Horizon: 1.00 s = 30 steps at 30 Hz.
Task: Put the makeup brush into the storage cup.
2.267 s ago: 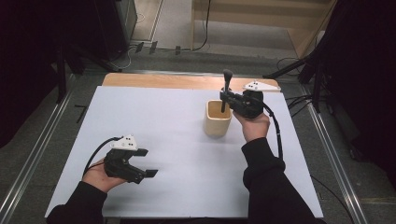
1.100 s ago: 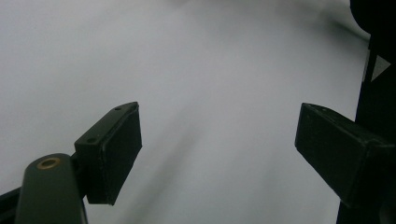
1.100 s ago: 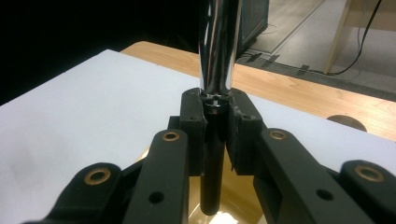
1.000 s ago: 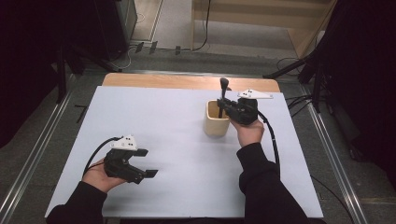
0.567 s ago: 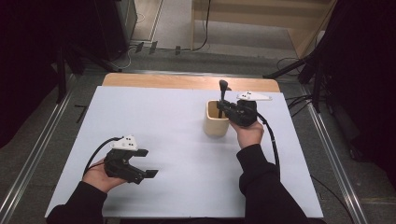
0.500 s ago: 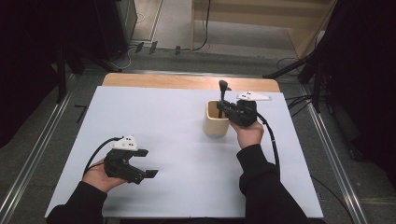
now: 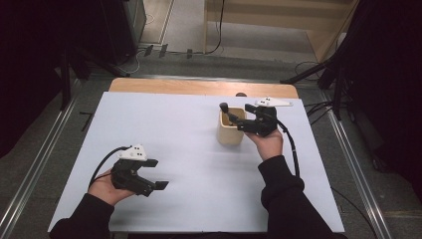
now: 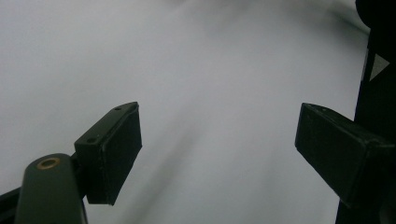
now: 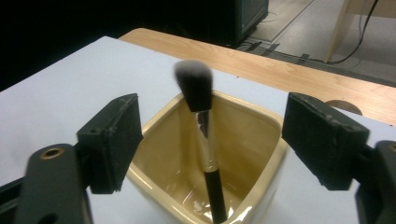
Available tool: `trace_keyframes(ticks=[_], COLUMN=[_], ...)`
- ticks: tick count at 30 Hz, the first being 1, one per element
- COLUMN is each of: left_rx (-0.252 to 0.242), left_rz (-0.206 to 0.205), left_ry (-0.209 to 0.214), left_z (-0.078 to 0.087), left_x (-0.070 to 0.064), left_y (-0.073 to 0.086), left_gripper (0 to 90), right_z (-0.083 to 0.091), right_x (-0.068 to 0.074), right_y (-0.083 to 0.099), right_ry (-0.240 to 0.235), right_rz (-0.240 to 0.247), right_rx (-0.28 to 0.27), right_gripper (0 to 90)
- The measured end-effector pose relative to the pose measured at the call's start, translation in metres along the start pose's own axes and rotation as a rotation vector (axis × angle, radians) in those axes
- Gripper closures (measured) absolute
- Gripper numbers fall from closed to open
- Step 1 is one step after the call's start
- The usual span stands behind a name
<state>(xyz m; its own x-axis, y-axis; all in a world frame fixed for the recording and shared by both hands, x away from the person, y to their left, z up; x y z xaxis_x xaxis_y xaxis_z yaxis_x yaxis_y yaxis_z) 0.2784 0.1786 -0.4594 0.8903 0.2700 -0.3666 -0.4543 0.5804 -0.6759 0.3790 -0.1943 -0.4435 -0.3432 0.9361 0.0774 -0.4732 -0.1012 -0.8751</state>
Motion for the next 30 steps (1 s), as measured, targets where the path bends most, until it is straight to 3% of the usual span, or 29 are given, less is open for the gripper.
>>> trace_keyframes(ticks=[4,13,30], left_rx=[-0.004,-0.007,-0.013], left_rz=[0.001,0.001,0.002], left_ry=[-0.001,-0.002,-0.005], left_z=[0.000,0.001,0.001], left_x=[0.000,0.001,0.002], left_y=[0.000,0.001,0.001], left_gripper=[15.4,15.3,15.1], right_z=[0.003,0.013,0.035], right_x=[0.001,0.003,0.012], right_y=[0.000,0.006,0.018], right_ry=[-0.004,-0.065,-0.150], right_rz=[0.007,0.001,0.049], right_rx=[0.001,0.005,0.007], right_gripper=[15.7,15.3,16.1])
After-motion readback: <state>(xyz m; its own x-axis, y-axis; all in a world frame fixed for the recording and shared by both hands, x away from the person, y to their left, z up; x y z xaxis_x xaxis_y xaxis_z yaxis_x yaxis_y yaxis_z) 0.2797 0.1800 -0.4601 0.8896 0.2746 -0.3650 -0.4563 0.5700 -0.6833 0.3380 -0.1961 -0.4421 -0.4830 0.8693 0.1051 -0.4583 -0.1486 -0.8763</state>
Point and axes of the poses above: each handheld gripper's, and its own axes: z roughly backward along the jaws, y roughly out of its underside, x roughly to its left, the point moved 2 cm from there along -z, roughly forward along the jaws, and after that the axes turned 14 degrees about y, right-handed, at the moved point
